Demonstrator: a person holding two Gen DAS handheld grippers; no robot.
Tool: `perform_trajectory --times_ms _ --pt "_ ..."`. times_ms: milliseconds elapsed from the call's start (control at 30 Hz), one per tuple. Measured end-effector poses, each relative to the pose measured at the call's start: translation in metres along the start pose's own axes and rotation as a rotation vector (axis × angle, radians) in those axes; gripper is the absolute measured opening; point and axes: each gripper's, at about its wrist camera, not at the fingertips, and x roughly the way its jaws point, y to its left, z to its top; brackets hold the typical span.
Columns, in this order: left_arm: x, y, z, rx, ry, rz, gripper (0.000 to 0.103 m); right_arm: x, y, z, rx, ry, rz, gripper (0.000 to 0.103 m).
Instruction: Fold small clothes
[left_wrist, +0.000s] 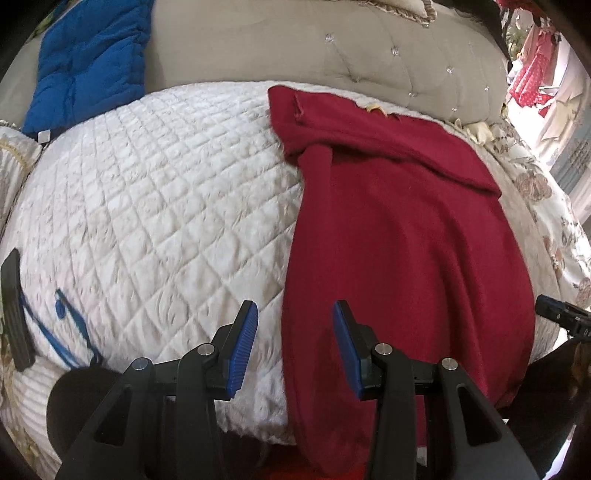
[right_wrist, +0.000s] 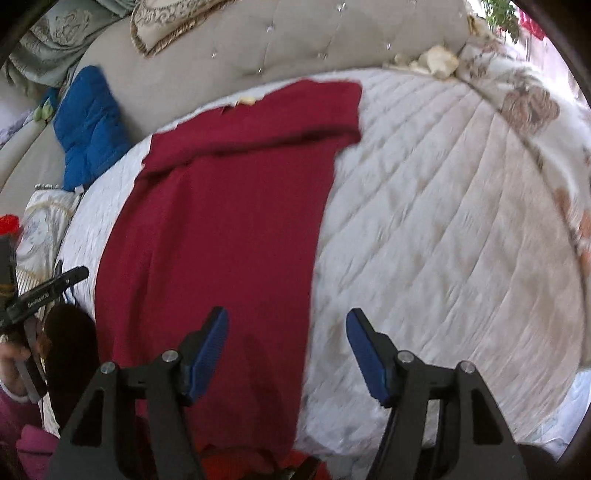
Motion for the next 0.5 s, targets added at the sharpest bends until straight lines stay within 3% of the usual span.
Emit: perform_trajectory --times_ms 100,167,200,333,433,500 --pt "0.0 0.004 -0.007 -0.024 0.007 0.0 0.02 0.004 0.009 -0.009 -0.036 -0.024 -0.033 0.066" --pt "-0.001 0.005 -0.009 -0.03 0.002 0.004 0.02 0.002 0.013 -0.01 -0.048 -0.045 -0.036 0.016" --pt "-0.002 0.006 -0.01 -0.03 0.0 0.004 0.02 0.0 0.013 -0.01 -0.038 -0.052 -0.05 0.009" --pt "-0.008 0.007 -0.011 -0.038 -0.018 -0.004 0.02 -0.024 0.005 -0.013 -0.026 -0.088 -0.076 0.004" --pt "-0.011 0.008 -0.012 -0.041 -0.024 -0.014 0.02 -0.031 -0.006 -0.012 -0.006 -0.091 -0.159 0.0" --pt "-0.011 0.009 -0.013 -0.04 -0.023 -0.013 0.02 -0.032 -0.015 -0.012 0.033 -0.074 -0.113 0.0"
